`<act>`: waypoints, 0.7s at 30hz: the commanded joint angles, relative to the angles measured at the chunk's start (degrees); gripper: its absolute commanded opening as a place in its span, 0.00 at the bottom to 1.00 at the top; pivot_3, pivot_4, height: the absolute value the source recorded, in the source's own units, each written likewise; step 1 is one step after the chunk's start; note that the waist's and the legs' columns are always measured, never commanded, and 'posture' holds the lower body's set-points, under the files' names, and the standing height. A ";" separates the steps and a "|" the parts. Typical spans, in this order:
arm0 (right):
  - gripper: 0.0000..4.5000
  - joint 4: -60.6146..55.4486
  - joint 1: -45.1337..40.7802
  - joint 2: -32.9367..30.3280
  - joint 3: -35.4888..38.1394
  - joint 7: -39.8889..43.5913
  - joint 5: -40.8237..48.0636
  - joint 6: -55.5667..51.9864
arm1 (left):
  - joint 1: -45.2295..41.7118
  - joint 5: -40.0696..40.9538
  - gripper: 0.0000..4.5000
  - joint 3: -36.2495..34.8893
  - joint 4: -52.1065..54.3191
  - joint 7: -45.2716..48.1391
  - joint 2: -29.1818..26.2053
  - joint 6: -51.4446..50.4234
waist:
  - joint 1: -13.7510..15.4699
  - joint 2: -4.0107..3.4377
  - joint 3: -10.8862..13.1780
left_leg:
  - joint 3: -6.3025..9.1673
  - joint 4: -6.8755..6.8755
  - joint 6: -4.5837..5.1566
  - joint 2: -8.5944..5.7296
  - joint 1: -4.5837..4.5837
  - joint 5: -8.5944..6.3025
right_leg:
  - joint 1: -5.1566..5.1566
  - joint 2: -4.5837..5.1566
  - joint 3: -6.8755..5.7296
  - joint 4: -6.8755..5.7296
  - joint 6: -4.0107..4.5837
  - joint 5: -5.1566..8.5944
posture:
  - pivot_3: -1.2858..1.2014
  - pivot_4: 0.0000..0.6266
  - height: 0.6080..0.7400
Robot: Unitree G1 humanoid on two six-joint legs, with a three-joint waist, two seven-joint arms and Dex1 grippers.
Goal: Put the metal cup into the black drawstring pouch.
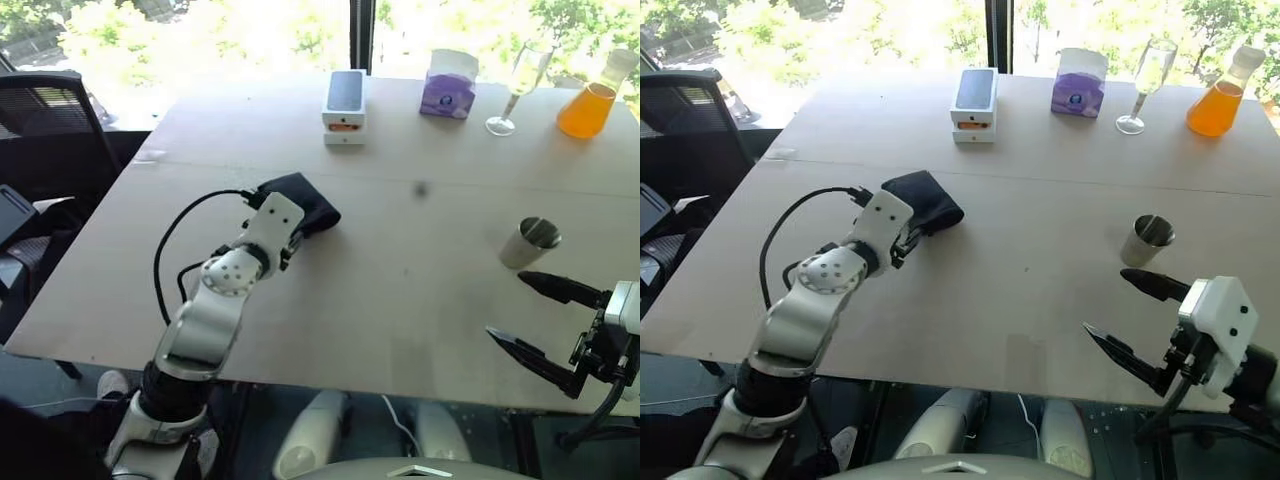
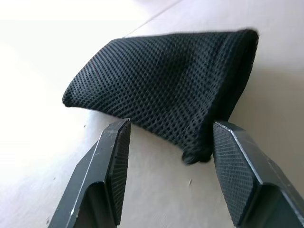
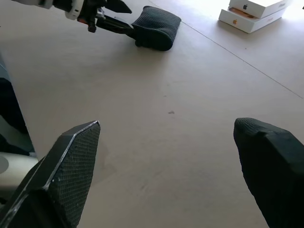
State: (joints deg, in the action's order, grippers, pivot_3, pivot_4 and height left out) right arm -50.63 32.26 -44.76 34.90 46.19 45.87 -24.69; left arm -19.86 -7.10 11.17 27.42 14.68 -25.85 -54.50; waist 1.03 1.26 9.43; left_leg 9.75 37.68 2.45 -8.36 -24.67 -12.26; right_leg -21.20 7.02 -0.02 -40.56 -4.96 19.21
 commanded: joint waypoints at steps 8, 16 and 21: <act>1.00 -0.82 0.59 -1.67 5.27 2.04 2.90 -1.83 | -2.92 -8.06 0.57 4.84 -3.41 -6.55 2.96 3.55 | 0.08 0.00 0.00 | -0.01 -0.01 0.00 0.01 0.02 0.00 | 0.00 0.00 -0.02 -0.01 0.00 0.00 | 0.52 0.24 1.00; 1.00 -2.55 1.42 -0.71 5.10 0.89 2.79 -2.31 | -7.54 -14.86 0.57 10.37 -11.45 -6.96 2.56 3.22 | -0.05 0.01 0.00 | 0.00 -0.01 0.00 -0.01 -0.02 0.00 | 0.00 0.00 -0.02 -0.01 0.00 0.00 | 0.52 0.24 1.00; 1.00 -2.77 1.41 -0.40 4.64 0.44 2.44 -2.16 | -8.91 -16.61 0.57 11.02 -14.84 -6.48 2.86 5.66 | -0.08 0.01 0.00 | -0.01 -0.01 0.00 -0.01 -0.02 0.00 | 0.00 0.00 -0.01 0.00 0.00 0.00 | 0.52 0.24 1.00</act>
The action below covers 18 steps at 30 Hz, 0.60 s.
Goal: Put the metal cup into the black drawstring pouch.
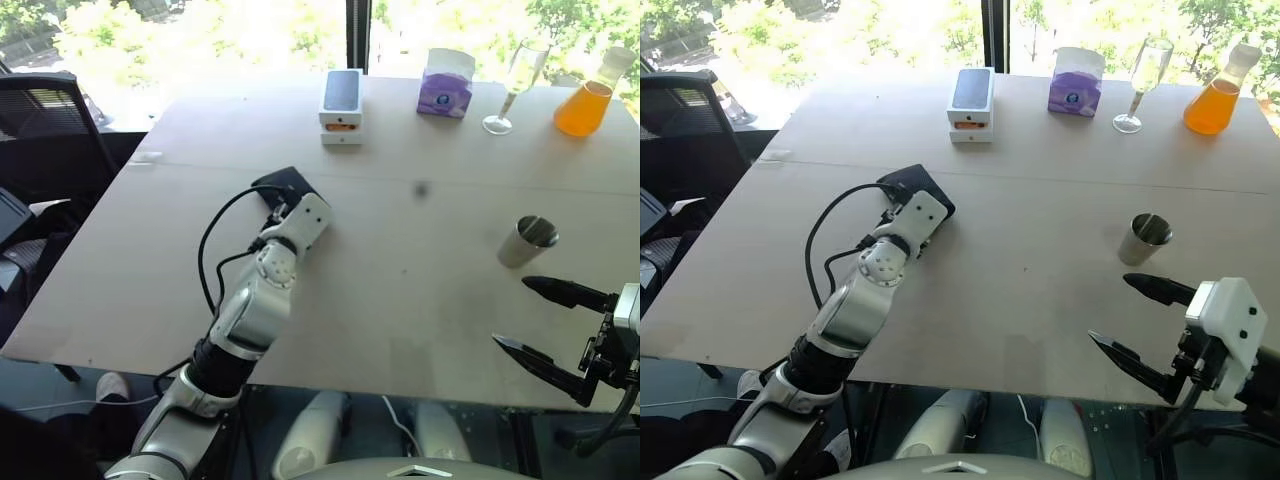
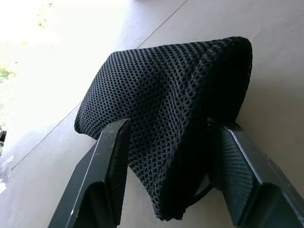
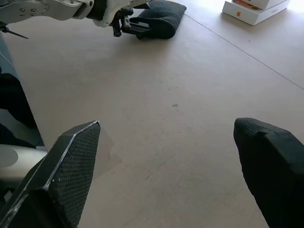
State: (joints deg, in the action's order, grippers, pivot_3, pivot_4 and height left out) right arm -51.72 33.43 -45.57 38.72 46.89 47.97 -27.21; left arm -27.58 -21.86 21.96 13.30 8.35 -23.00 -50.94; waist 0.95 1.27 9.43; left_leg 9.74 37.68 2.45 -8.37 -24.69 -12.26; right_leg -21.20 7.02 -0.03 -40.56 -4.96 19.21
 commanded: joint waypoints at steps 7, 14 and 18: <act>1.00 -2.20 0.49 1.54 -0.26 -0.71 -0.87 0.74 | -3.48 -2.93 0.57 -1.32 -6.94 -0.43 0.15 6.55 | -0.06 0.00 0.00 | 0.01 0.00 0.00 0.00 0.00 0.00 | 0.00 0.00 -0.01 0.00 0.00 0.00 | 0.52 0.24 1.00; 1.00 -2.66 -0.20 2.35 -2.19 -2.49 -2.68 0.66 | -5.26 2.39 0.12 -6.40 -10.33 4.84 0.79 7.82 | -0.05 0.00 0.00 | 0.02 0.00 0.00 0.00 0.00 0.00 | -0.01 0.00 -0.01 0.00 0.00 0.00 | 0.52 0.24 1.00; 1.00 -2.91 -2.92 2.16 -3.23 -8.10 -4.42 -1.91 | -8.76 10.17 0.02 -12.59 -12.88 11.37 1.78 4.35 | -0.09 -0.01 0.00 | 0.06 0.00 -0.01 0.00 0.00 0.01 | -0.02 0.00 -0.06 0.00 0.00 0.00 | 0.52 0.24 1.00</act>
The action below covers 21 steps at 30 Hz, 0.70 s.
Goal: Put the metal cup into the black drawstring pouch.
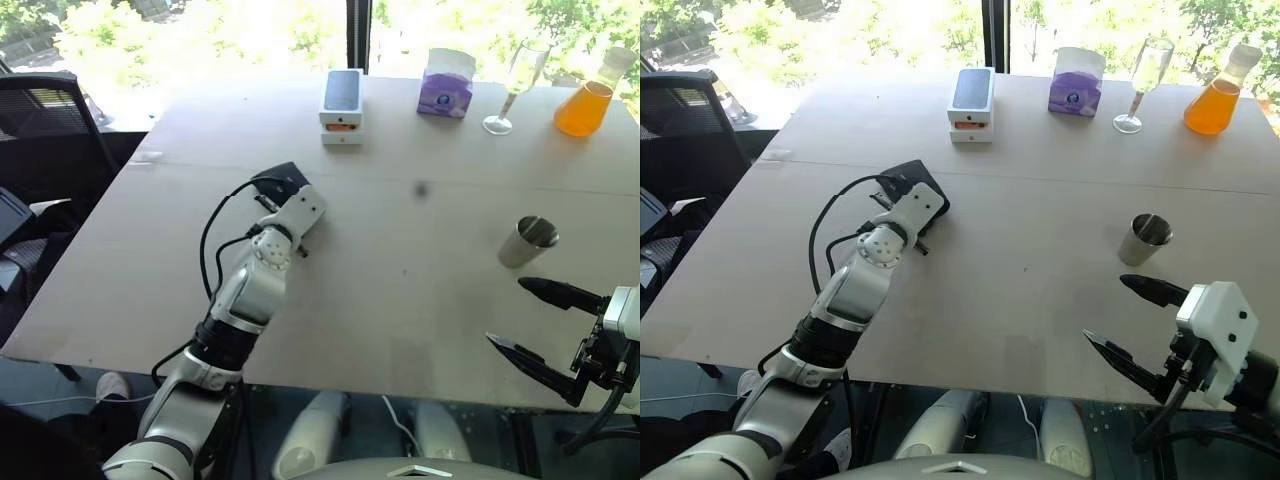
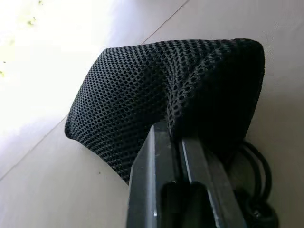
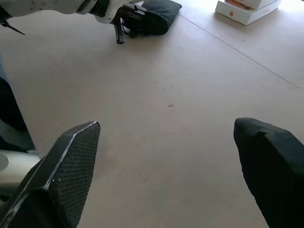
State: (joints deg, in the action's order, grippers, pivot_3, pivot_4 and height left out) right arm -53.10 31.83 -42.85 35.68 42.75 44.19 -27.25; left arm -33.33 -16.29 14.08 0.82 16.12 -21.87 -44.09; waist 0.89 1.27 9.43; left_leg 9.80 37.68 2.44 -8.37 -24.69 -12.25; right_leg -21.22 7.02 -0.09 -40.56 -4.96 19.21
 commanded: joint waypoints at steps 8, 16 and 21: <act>1.00 2.24 -19.15 -17.04 -1.24 -13.81 2.17 -18.94 | -14.13 23.99 0.02 -13.81 -3.19 17.07 4.34 -33.04 | -0.23 0.02 0.01 | -0.06 0.15 0.00 -0.02 -0.07 0.00 | 0.00 -0.03 -0.18 -0.10 -0.01 0.00 | 0.52 0.24 1.00; 1.00 17.29 -34.29 -25.00 -17.83 -14.89 -5.33 -26.37 | -19.90 28.99 0.02 -21.99 -6.37 11.72 14.47 -46.90 | -0.18 0.16 0.08 | 0.07 0.38 0.02 -0.03 -0.23 0.00 | 0.10 0.02 -0.29 0.02 0.00 0.00 | 0.52 0.24 1.00; 1.00 22.45 -40.84 -25.38 -24.50 -11.80 -7.67 -27.47 | -20.77 30.11 0.02 -23.33 -6.05 9.27 16.86 -47.88 | -0.46 0.16 0.08 | 0.00 0.39 0.01 -0.02 -0.25 0.00 | 0.05 0.01 -0.25 -0.02 -0.01 0.00 | 0.52 0.24 1.00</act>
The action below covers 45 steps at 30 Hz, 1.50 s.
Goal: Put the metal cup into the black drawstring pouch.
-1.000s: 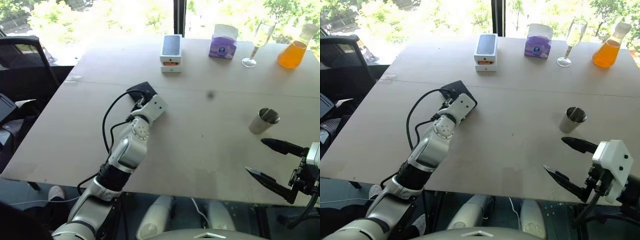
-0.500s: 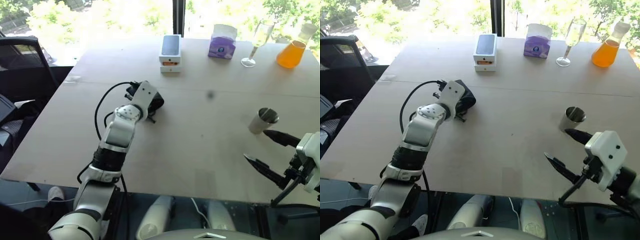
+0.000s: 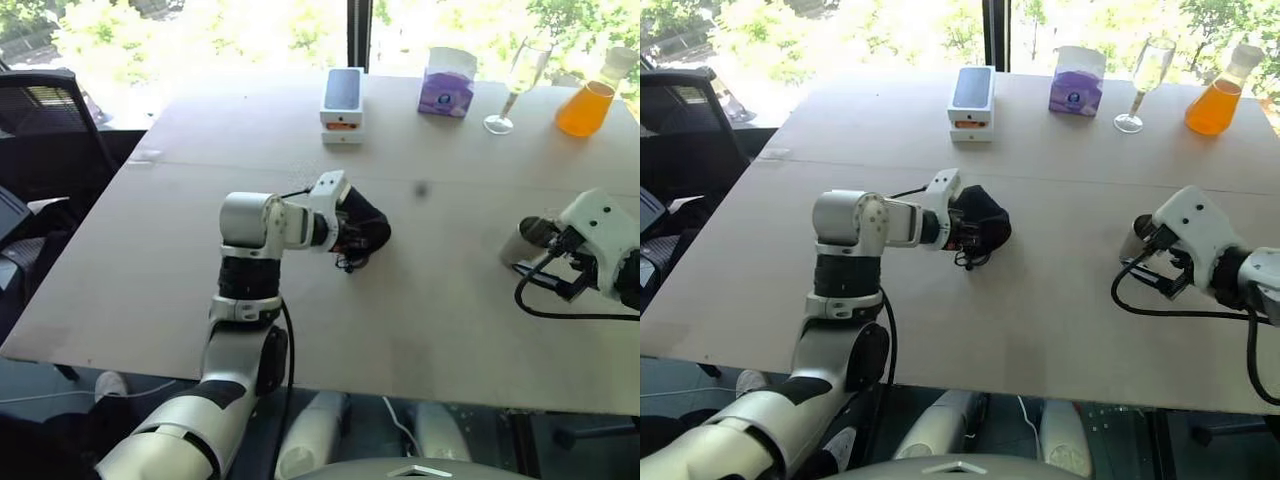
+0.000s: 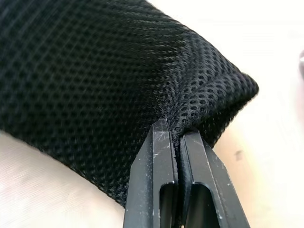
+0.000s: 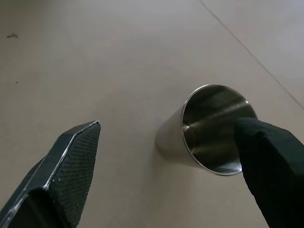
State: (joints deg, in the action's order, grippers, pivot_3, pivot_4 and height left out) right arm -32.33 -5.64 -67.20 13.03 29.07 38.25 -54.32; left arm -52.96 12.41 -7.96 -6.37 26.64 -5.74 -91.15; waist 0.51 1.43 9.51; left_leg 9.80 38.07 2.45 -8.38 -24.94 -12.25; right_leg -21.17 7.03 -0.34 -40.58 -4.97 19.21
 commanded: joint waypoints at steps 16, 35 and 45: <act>1.00 13.43 -23.39 -2.87 -21.72 15.92 -11.15 -3.88 | 0.83 3.60 0.02 -1.95 2.54 -5.99 1.17 -0.05 | 0.09 -0.01 0.00 | -0.01 0.04 0.00 0.00 -0.08 0.00 | -0.11 0.00 0.09 -0.03 0.00 0.00 | 0.52 0.24 1.00; 0.01 7.29 -20.50 10.92 -6.19 13.39 -10.33 -11.91 | -1.58 7.19 0.00 -8.12 0.65 -8.79 2.90 2.60 | 0.15 -0.01 0.01 | 0.00 0.08 -0.01 0.00 -0.22 0.00 | -0.23 0.01 0.17 -0.07 0.00 0.00 | 0.52 0.24 1.00; 0.01 -10.81 -12.55 58.14 2.24 -11.54 -0.22 -14.94 | -5.19 8.68 0.00 -11.67 -3.16 -10.32 5.96 -0.50 | 0.00 0.03 -0.08 | -0.09 0.15 -0.01 -0.04 -0.24 0.00 | -0.39 -0.01 0.41 -0.29 -0.01 -0.01 | 0.52 0.24 1.00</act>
State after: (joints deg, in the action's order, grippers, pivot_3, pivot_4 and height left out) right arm -41.47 -18.05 -11.36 14.20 20.83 37.45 -72.45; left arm -55.95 19.55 -19.62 -9.98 16.00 0.27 -90.83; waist 0.50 1.46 9.42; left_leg 9.70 38.24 2.44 -8.44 -25.18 -12.25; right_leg -21.56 7.03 0.09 -40.89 -4.99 19.19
